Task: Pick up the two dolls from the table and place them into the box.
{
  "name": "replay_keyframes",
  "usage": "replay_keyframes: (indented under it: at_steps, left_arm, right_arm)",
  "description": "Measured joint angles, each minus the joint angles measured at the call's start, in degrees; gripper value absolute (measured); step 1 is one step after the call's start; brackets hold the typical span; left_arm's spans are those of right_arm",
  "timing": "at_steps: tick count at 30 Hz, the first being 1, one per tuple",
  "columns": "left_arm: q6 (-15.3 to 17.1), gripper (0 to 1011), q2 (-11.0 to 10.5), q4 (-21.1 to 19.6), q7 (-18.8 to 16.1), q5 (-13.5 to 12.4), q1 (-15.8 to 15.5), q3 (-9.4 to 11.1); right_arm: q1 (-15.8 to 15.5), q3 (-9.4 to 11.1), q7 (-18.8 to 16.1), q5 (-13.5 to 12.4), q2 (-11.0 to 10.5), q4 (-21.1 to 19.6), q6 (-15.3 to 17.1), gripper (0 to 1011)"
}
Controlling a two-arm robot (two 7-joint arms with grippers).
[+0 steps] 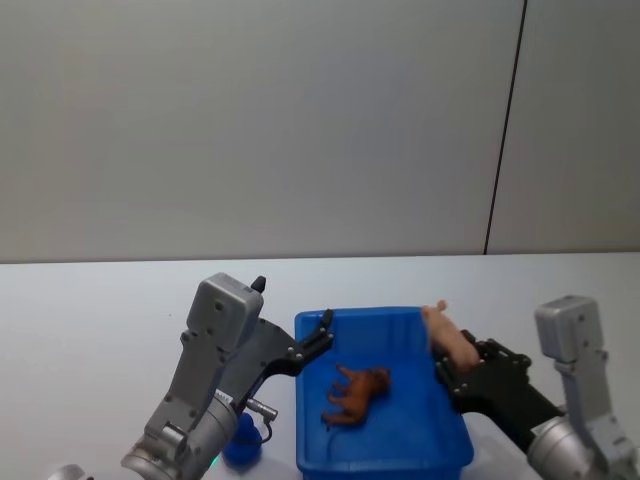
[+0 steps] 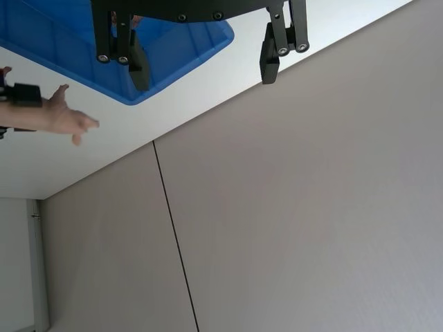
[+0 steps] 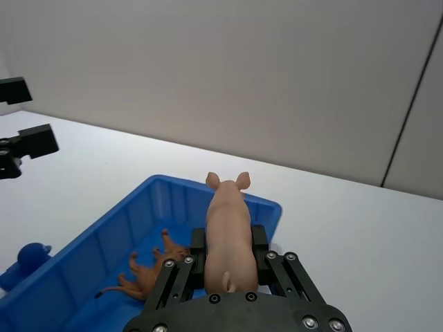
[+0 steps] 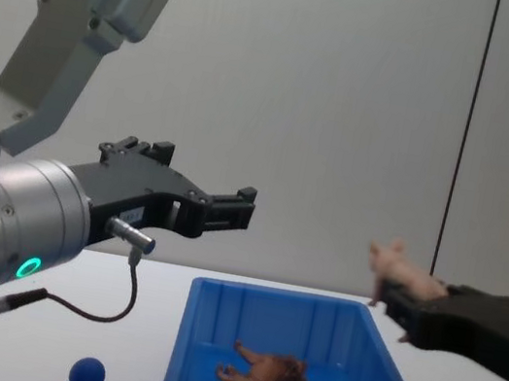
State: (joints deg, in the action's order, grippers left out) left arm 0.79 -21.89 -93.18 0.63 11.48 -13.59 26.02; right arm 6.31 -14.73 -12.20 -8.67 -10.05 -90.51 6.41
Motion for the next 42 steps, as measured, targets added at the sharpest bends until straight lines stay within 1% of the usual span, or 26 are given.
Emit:
replay_keyframes:
  at_steps: [7,9,11,12,13,17,18,19,20,23,24,27,28,33,37,42]
  left_arm:
    - [0.0,1001,0.0,0.0,0.0,0.0,0.0,0.0]
    - [0.0,1001,0.0,0.0,0.0,0.0,0.0,0.0]
    - [0.0,1001,0.0,0.0,0.0,0.0,0.0,0.0]
    - [0.0,1001,0.0,0.0,0.0,0.0,0.0,0.0]
    - [0.0,1001,0.0,0.0,0.0,0.0,0.0,0.0]
    - [0.0,1001,0.0,0.0,0.0,0.0,0.0,0.0]
    - [0.0,1001,0.0,0.0,0.0,0.0,0.0,0.0]
    - [0.0,1001,0.0,0.0,0.0,0.0,0.0,0.0]
    - [0.0,1001,0.0,0.0,0.0,0.0,0.0,0.0]
    - [0.0,1001,0.0,0.0,0.0,0.0,0.0,0.0]
    - [0.0,1001,0.0,0.0,0.0,0.0,0.0,0.0]
    - [0.0,1001,0.0,0.0,0.0,0.0,0.0,0.0]
    - [0.0,1001,0.0,0.0,0.0,0.0,0.0,0.0]
    - [0.0,1001,0.0,0.0,0.0,0.0,0.0,0.0]
    - [0.0,1001,0.0,0.0,0.0,0.0,0.0,0.0]
    - [0.0,1001,0.0,0.0,0.0,0.0,0.0,0.0]
  right_arm:
    - [1.8,-1.1,-1.9,1.2,1.5,2.7,0.2,381]
    - [2.2,-1.3,-2.3,1.6,1.8,3.4,0.2,446]
    - [2.5,-1.5,-2.5,1.8,2.1,3.9,0.3,490]
    - [2.8,-1.5,-2.6,1.9,2.2,4.4,0.4,551]
    - [2.9,-1.6,-2.6,2.0,2.3,4.6,0.4,551]
    - [3.3,-1.7,-2.6,2.3,2.6,5.4,0.6,710]
    - [3.4,-1.7,-2.6,2.4,2.7,5.6,0.6,710]
    - [3.5,-1.7,-2.5,2.4,2.7,5.7,0.6,735]
    - [3.6,-1.7,-2.3,2.4,2.7,5.9,0.6,791]
    - [3.6,-1.6,-1.4,2.4,2.7,6.1,0.6,862]
    - [3.6,-1.6,-0.9,2.4,2.7,6.1,0.5,915]
    - [3.4,-1.3,0.3,2.4,2.6,6.0,0.4,961]
    - [3.3,-1.2,0.8,2.4,2.5,5.9,0.4,1001]
    - [2.4,-0.7,3.1,2.2,2.0,5.1,0.1,1001]
    - [1.3,-0.1,6.0,1.6,1.4,3.8,-0.1,1001]
    - [-0.1,0.5,8.5,1.0,0.7,2.5,-0.3,1001]
